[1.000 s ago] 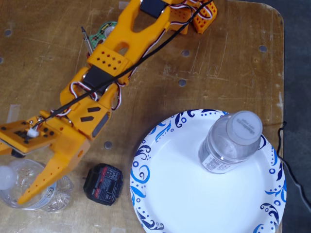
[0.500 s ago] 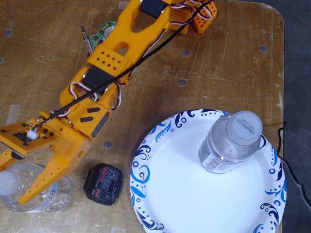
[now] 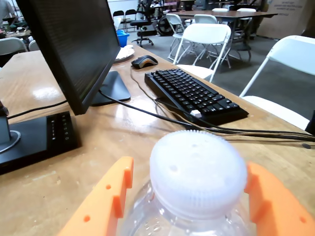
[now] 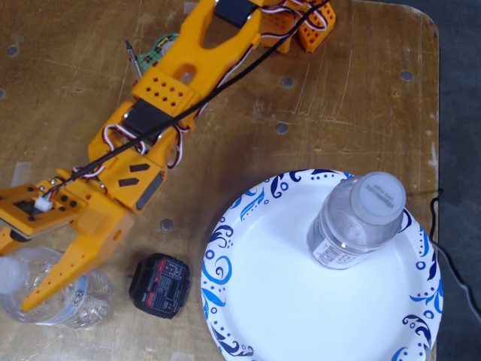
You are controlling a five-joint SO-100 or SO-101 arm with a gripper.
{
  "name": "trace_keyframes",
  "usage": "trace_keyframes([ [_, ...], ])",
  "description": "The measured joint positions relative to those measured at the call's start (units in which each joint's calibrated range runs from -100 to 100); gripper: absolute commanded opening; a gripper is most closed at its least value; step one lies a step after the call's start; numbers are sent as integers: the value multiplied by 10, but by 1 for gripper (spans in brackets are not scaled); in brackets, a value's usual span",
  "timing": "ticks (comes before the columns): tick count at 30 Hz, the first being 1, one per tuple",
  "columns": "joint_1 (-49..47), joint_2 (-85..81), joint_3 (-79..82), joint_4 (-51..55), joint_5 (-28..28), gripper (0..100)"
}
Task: Move the bottles to the plate
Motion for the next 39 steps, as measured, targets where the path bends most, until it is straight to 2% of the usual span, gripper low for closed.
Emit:
trace_keyframes([
  [4, -1, 0, 0, 0, 0, 33],
  [18, -6, -1, -34, -1, 0, 33],
  [26, -11, -1, -34, -1, 0, 14],
  [39, 14, -1, -34, 1, 15, 13],
])
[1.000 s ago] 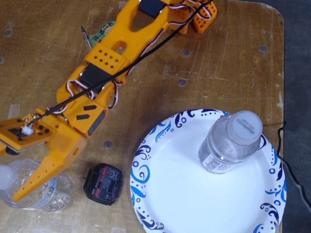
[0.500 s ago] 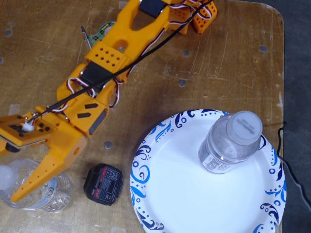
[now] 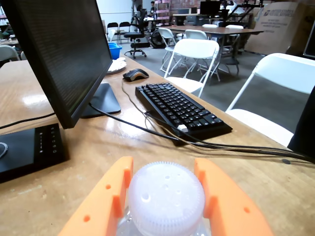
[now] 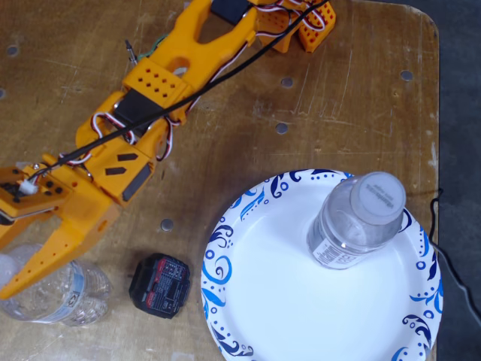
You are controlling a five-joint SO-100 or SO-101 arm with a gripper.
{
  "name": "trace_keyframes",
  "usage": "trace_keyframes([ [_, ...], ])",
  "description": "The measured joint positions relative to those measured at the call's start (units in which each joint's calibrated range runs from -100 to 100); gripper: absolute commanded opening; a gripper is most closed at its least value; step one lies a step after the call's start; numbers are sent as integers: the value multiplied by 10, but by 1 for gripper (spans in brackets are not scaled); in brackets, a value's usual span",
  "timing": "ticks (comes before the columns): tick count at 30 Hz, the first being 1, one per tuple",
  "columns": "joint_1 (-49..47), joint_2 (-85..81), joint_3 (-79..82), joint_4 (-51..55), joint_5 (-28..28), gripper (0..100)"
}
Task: Move the bottles to the plate
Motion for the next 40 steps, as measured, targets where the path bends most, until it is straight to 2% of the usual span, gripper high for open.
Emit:
trace_keyframes([
  [14, 19, -3, -7, 6, 4, 12],
  [23, 20, -151, -16, 186, -8, 13],
  [33, -150, -336, -21, 389, -48, 13],
  [36, -211, -362, -21, 452, -50, 13],
  [40, -242, -372, -21, 491, -50, 13],
])
